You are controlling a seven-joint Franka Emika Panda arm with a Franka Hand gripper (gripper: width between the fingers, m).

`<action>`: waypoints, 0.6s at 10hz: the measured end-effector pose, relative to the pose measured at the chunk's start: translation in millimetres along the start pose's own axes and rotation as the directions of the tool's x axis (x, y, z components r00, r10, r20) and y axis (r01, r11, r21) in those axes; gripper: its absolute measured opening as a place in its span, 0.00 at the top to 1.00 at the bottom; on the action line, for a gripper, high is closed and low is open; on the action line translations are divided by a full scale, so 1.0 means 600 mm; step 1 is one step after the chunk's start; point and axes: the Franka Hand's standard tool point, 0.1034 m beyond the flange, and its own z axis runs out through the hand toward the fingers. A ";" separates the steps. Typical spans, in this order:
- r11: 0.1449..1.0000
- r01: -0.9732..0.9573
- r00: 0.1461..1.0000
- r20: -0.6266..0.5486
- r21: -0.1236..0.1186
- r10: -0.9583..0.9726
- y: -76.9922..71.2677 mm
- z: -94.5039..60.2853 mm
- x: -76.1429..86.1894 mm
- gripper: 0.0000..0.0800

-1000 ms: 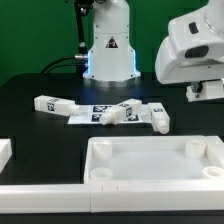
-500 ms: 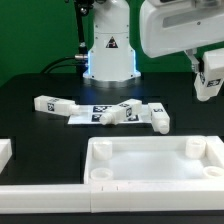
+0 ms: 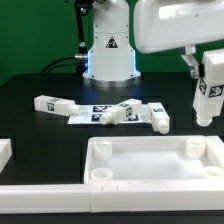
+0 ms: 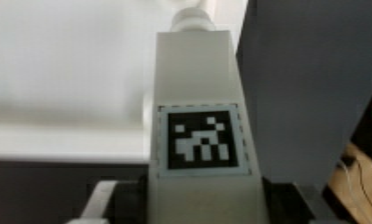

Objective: Assemble desk

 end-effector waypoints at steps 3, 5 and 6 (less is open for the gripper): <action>0.999 0.003 0.989 -0.148 -0.034 -0.008 0.009 0.007 -0.008 0.64; 0.999 0.004 0.983 -0.185 -0.035 -0.010 0.005 0.027 0.001 0.64; 0.999 0.014 0.967 -0.253 -0.044 -0.025 0.001 0.043 0.024 0.64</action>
Offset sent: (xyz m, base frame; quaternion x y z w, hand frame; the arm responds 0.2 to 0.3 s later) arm 0.0000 0.0000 0.0000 0.0000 0.1296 0.0000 0.9916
